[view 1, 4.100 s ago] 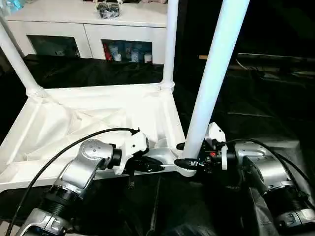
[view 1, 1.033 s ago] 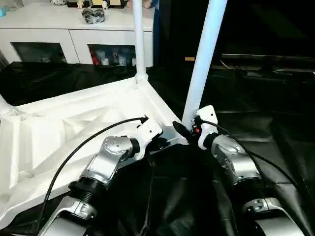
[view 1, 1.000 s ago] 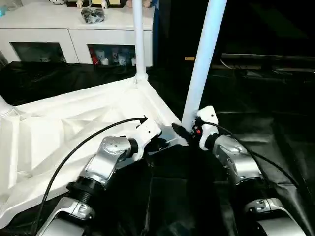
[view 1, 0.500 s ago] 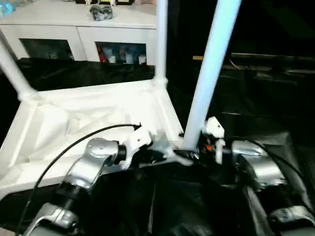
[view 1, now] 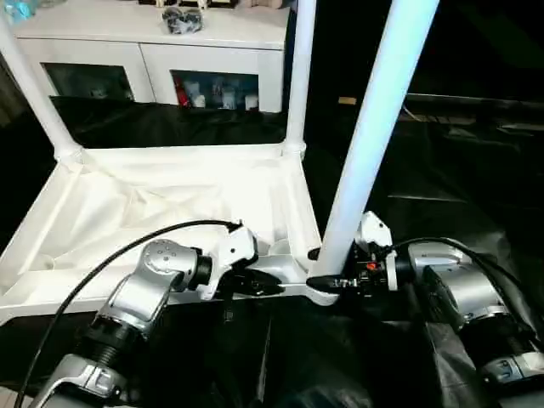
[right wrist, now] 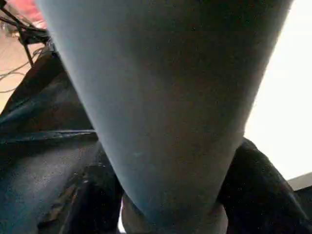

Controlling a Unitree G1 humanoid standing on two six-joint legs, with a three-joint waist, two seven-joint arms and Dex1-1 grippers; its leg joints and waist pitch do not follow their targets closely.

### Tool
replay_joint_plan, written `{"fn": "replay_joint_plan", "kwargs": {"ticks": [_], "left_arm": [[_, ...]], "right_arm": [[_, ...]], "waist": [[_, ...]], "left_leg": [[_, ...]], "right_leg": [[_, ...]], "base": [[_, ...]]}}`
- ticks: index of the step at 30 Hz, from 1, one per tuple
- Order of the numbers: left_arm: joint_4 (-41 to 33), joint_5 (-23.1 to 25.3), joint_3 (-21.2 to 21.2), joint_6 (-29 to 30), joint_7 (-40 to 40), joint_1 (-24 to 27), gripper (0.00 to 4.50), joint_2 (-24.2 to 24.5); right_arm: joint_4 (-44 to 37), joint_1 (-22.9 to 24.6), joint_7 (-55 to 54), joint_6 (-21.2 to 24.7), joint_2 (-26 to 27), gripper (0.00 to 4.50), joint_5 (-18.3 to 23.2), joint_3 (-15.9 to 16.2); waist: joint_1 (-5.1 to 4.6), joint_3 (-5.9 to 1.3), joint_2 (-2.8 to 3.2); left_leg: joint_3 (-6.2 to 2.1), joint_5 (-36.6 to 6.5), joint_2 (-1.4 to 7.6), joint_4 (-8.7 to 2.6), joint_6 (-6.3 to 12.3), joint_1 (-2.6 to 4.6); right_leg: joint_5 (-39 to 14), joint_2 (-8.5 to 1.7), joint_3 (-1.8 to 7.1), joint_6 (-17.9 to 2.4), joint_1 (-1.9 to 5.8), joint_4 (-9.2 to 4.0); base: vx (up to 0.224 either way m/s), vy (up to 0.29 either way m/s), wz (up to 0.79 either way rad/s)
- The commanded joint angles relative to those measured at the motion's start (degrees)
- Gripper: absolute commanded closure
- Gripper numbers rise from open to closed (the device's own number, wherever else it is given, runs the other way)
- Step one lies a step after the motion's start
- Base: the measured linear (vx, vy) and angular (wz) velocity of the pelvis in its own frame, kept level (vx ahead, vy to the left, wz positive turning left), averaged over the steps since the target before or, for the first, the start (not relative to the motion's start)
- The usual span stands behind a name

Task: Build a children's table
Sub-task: Rotate leg to tighten

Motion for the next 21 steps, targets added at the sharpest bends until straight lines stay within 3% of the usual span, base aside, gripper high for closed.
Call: {"fn": "replay_joint_plan", "kwargs": {"ticks": [1, 6, 10, 11, 13, 14, 17, 21], "left_arm": [[-2.49, -2.18, 1.88, -0.89, 3.13, -1.48, 4.50, -1.52], [-0.47, -0.41, 2.64, -0.89, 8.86, -2.55, 4.50, -3.88], [2.68, 1.93, 2.91, -0.39, 16.52, -4.40, 4.50, -7.89], [3.19, 2.34, 2.82, -0.16, 17.92, -4.76, 4.50, -8.73], [3.95, 3.00, 2.67, 0.23, 20.14, -5.30, 4.50, -10.05], [5.52, 4.30, 2.44, 0.66, 24.44, -6.37, 4.50, -12.51], [6.99, 5.38, 2.56, 0.74, 28.59, -7.34, 4.50, -14.76], [8.10, 5.90, 2.39, 0.16, 30.01, -8.08, 4.50, -16.37]], "right_arm": [[-0.66, 2.38, 0.92, 1.97, 1.52, 2.22, -0.07, 3.17], [1.31, 2.60, -6.14, 0.38, 4.40, 2.38, -0.85, 1.31], [7.44, 0.95, -22.20, -0.97, 10.26, 2.48, -3.54, -2.01], [8.26, 0.66, -24.73, -0.54, 11.41, 2.48, -3.57, -2.64], [9.41, 0.24, -28.48, 0.26, 13.23, 2.51, -3.48, -3.63], [11.42, -0.74, -35.67, 0.65, 16.45, 2.52, -4.18, -4.67], [13.71, -2.21, -42.81, 0.77, 19.42, 2.52, -5.67, -5.18], [16.54, -4.43, -45.14, -1.35, 22.29, 2.52, -6.58, -5.10]], "waist": [[-0.01, -3.34, -0.70], [-0.21, -3.18, -0.58], [-1.13, -3.01, -0.57], [-1.61, -3.03, -0.81], [-1.78, -3.01, -0.62], [-1.82, -3.01, -0.40], [-2.35, -3.08, -0.24], [-2.86, -3.15, -0.18]], "left_leg": [[-1.26, -10.64, 3.71, -3.87, 4.07, 0.60], [-1.37, -12.03, 3.67, -4.03, 3.15, 0.74], [-1.61, -14.28, 3.36, -4.29, 1.06, 0.95], [-1.76, -14.51, 3.21, -4.38, 0.74, 0.60], [-1.72, -15.08, 3.26, -4.27, 1.04, 0.93], [-1.74, -15.06, 3.23, -4.28, 0.97, 0.95], [-1.82, -15.19, 3.26, -4.43, 0.34, 0.84], [-1.76, -16.24, 3.06, -4.23, 0.88, 0.79]], "right_leg": [[-16.50, -5.42, 3.14, -10.81, 2.54, -4.85], [-19.19, -5.49, 3.23, -10.03, 2.34, -5.18], [-23.10, -5.50, 3.05, -9.23, 2.23, -5.65], [-24.17, -5.58, 2.93, -8.61, 2.62, -5.72], [-25.04, -5.64, 3.11, -7.95, 2.29, -6.07], [-25.00, -5.62, 3.14, -8.01, 2.23, -6.05], [-23.13, -5.42, 3.07, -8.41, 2.24, -5.89], [-23.34, -5.57, 3.13, -8.60, 2.28, -6.04]], "base": [[0.000, 0.000, 0.00], [0.000, 0.000, 0.00], [0.000, 0.000, 0.00], [0.000, 0.000, 0.00], [0.000, 0.000, 0.00], [0.000, 0.000, 0.00], [0.000, 0.000, 0.00], [0.000, 0.000, 0.00]]}}
